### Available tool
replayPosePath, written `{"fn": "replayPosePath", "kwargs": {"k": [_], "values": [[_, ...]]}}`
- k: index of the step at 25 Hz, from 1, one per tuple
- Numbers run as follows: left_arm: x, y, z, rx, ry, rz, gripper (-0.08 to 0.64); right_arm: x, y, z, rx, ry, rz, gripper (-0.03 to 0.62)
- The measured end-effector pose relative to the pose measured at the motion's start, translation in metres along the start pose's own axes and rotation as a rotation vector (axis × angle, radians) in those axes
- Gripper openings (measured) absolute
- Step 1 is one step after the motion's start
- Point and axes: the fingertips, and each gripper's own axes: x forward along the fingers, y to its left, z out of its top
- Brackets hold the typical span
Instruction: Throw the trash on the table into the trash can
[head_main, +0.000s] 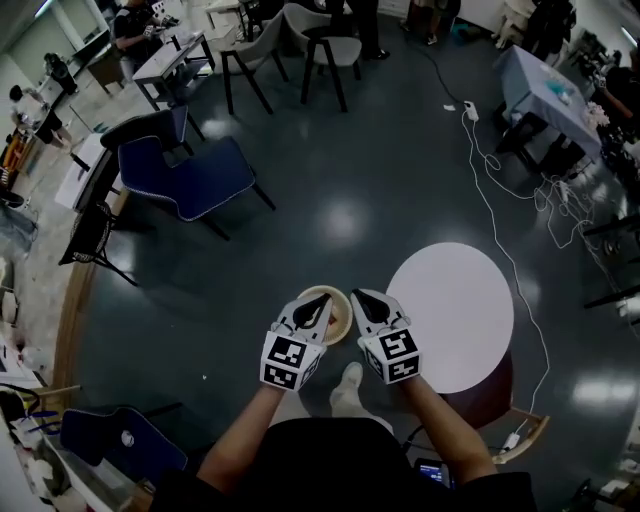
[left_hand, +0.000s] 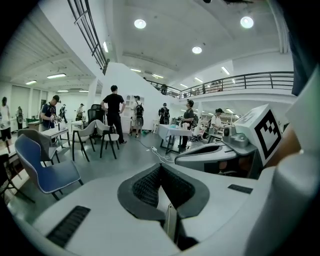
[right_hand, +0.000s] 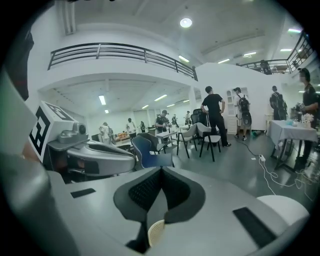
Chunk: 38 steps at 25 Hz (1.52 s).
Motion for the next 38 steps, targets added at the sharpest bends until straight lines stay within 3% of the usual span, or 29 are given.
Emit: {"fn": "replayPosePath", "kwargs": {"k": [9,17,29,38], "values": [[-0.008,-0.039,0.034,0.016,-0.06,0.065,0.012,-0.043,-0.017,0.034,-0.074,-0.07,0.044,0.018],[-0.019,-0.046,0.046,0.029,-0.072,0.1,0.012,-0.061,-0.021,0.062,-0.101,-0.136,0.058,0.018],[-0.058,-0.046,0.077,0.062,-0.152,0.098,0.012,-0.075,0.014,0.097,-0.102,-0.206,0.063,0.018],[-0.125,-0.061,0.073,0.08,-0.194,0.083,0.012,-0.108,0.077,0.099,-0.117,-0.237,0.037,0.018]]}}
